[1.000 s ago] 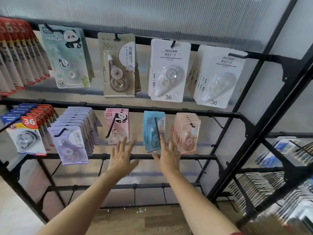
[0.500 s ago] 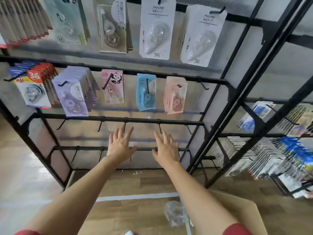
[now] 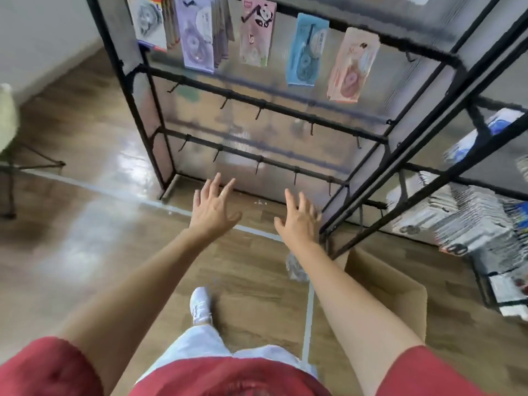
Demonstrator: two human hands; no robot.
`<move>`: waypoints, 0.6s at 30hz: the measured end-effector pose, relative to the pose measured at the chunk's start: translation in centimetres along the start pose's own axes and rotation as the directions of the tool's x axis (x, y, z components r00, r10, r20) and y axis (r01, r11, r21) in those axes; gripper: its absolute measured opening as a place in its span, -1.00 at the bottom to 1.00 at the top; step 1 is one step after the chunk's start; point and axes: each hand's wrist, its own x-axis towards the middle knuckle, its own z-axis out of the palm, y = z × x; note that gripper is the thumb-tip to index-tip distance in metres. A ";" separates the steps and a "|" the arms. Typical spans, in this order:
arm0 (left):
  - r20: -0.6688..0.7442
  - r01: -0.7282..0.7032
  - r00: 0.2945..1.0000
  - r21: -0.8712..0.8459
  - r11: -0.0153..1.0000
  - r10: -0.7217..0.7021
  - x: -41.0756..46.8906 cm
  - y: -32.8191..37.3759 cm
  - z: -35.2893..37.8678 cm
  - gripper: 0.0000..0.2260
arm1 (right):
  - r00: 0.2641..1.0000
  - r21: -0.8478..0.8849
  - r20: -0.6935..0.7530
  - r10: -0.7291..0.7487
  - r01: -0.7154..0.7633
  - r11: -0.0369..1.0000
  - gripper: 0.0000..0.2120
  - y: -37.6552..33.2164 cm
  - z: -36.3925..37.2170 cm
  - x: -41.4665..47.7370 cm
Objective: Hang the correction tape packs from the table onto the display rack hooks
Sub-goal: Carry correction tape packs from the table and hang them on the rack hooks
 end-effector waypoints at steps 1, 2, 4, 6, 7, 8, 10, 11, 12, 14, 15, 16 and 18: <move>-0.018 0.019 1.000 -0.007 1.000 -0.020 -1.3 -0.9 -0.3 -0.30 | 1.000 0.005 -0.008 -0.020 0.020 1.000 -0.33 -0.9 0.2 -0.6; -0.036 0.042 0.998 -0.016 0.999 -0.043 -2.5 -2.0 -0.8 -0.30 | 0.999 0.015 -0.014 -0.035 0.036 0.999 -0.33 -2.1 0.3 -1.0; -0.069 0.097 0.993 -0.029 0.995 -0.099 -4.9 -4.7 -2.0 -0.30 | 0.998 0.042 -0.003 -0.058 0.058 0.997 -0.33 -5.0 0.8 -2.0; -0.103 0.175 0.979 -0.042 0.984 -0.178 -7.4 -7.8 -3.4 -0.30 | 0.993 0.042 0.023 -0.113 0.112 0.993 -0.32 -8.6 1.5 -3.1; -0.122 0.220 0.967 -0.052 0.974 -0.225 -8.6 -9.5 -4.2 -0.31 | 0.988 0.031 0.032 -0.151 0.150 0.988 -0.32 -10.6 1.8 -3.7; -0.138 0.267 0.952 -0.059 0.962 -0.273 -9.9 -11.3 -5.0 -0.31 | 0.981 0.019 0.038 -0.192 0.192 0.981 -0.31 -12.8 2.2 -4.3; -0.167 0.356 0.918 -0.055 0.933 -0.360 -12.8 -15.0 -6.6 -0.31 | 0.958 -0.011 0.051 -0.282 0.282 0.959 -0.31 -17.4 3.1 -5.7; -0.176 0.402 0.898 -0.052 0.914 -0.404 -14.4 -16.9 -7.3 -0.31 | 0.944 -0.033 0.061 -0.324 0.326 0.945 -0.31 -19.8 3.7 -6.6; -0.180 0.444 0.876 -0.057 0.894 -0.447 -16.2 -18.7 -8.1 -0.31 | 0.929 -0.058 0.068 -0.365 0.369 0.928 -0.32 -22.3 4.3 -7.6; -0.193 0.502 0.842 -0.066 0.863 -0.504 -19.6 -22.5 -9.5 -0.32 | 0.897 -0.096 0.083 -0.434 0.441 0.893 -0.32 -27.2 5.5 -9.8; -0.202 0.524 0.827 -0.062 0.849 -0.525 -21.3 -24.4 -10.4 -0.32 | 0.881 -0.110 0.100 -0.462 0.471 0.875 -0.32 -29.8 6.2 -10.9; -0.214 0.548 0.809 -0.059 0.834 -0.547 -23.0 -26.4 -11.3 -0.33 | 0.866 -0.118 0.117 -0.487 0.499 0.859 -0.32 -32.4 6.8 -12.2; -0.242 0.595 0.771 -0.059 0.802 -0.589 -26.7 -30.4 -13.2 -0.33 | 0.832 -0.115 0.144 -0.536 0.552 0.826 -0.32 -37.6 8.4 -14.9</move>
